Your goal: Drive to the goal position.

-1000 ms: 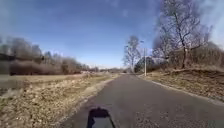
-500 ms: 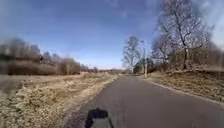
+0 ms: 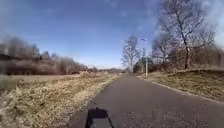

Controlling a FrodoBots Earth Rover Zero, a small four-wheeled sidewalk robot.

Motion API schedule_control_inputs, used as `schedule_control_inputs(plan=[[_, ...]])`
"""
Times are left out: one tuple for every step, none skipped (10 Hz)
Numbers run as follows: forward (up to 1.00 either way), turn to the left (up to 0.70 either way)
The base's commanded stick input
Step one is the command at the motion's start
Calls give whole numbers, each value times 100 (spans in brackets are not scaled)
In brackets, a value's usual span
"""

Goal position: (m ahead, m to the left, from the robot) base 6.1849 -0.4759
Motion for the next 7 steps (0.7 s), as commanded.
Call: schedule_control_inputs(plan=[[70,0],[70,-1],[70,-2],[70,-2],[70,-2],[70,-2],[70,-2]])
